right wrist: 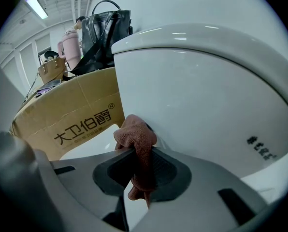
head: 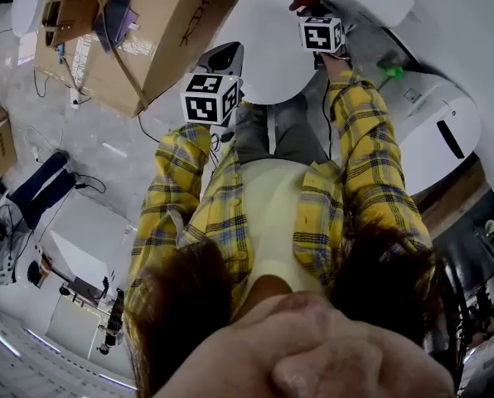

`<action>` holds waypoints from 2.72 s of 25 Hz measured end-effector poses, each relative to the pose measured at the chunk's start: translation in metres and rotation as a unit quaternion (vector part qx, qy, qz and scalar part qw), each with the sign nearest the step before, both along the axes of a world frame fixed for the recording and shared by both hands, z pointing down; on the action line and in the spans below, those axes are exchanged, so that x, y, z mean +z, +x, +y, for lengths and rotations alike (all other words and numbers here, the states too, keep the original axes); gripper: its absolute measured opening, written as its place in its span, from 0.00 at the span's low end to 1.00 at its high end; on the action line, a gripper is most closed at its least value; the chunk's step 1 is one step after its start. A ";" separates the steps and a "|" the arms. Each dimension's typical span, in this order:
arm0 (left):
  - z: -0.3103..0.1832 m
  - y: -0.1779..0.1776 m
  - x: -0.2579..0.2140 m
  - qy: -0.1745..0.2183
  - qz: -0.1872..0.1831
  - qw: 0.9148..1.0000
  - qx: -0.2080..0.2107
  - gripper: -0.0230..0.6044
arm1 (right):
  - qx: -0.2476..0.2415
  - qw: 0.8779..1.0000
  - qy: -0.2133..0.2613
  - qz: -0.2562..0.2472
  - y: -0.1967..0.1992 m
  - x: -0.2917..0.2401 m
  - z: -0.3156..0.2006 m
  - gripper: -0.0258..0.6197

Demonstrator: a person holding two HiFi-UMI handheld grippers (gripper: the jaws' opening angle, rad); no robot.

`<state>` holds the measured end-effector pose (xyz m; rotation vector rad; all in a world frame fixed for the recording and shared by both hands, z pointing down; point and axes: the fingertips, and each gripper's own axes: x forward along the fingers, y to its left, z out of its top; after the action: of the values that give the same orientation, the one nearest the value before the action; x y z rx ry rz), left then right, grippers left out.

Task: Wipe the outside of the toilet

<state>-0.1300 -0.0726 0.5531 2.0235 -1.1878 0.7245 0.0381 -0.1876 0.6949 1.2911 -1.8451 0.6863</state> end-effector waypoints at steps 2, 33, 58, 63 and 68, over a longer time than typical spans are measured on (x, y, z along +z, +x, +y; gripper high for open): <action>-0.001 0.006 -0.001 0.002 0.003 1.000 0.008 0.05 | 0.008 1.000 -0.001 0.002 0.008 0.001 0.006 0.17; 0.001 0.063 -0.010 0.012 0.009 0.995 0.098 0.05 | 0.143 0.989 -0.018 0.024 0.131 0.002 0.078 0.17; -0.009 0.097 -0.022 0.030 0.021 0.990 0.134 0.05 | 0.106 0.993 0.045 0.035 0.150 -0.063 0.117 0.17; -0.010 0.094 -0.030 0.038 0.027 0.990 0.130 0.05 | 0.090 0.993 0.070 0.024 0.136 -0.091 0.127 0.17; -0.010 0.087 -0.040 0.048 0.035 0.991 0.122 0.05 | 0.084 0.992 0.097 0.004 0.117 -0.124 0.134 0.17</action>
<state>-0.0430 -0.0824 0.5135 2.2825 -0.9611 0.7175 0.1552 -0.0537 0.5707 1.5861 -1.8482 0.5990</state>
